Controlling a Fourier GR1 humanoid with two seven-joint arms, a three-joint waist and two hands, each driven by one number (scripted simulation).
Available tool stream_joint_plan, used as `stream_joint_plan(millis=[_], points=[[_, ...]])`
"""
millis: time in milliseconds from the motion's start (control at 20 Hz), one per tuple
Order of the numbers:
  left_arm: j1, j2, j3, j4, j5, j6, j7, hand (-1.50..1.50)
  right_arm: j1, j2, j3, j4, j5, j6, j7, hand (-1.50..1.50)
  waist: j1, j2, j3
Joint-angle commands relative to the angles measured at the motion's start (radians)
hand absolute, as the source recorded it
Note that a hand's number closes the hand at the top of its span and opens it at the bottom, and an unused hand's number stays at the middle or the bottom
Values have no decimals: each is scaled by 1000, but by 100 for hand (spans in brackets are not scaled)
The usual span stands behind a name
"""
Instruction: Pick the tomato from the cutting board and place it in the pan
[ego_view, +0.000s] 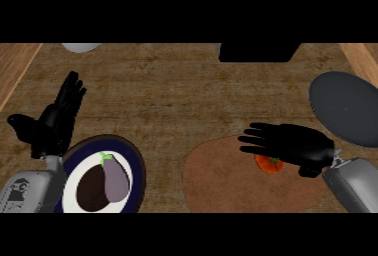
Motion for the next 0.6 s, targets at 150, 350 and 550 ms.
stream_joint_plan(millis=[150,350,550], points=[[-38,-46,4,29,-38,3,4,0,-8,91,-2,80,132,-30,-2,-150,-1,1,0],[-33,-21,42,86,-29,-48,-49,0,-37,143,3,200,188,-75,-16,-150,1,2,0],[29,-77,-16,-18,-85,24,-13,0,-31,102,30,160,181,-73,-142,150,4,0,0]])
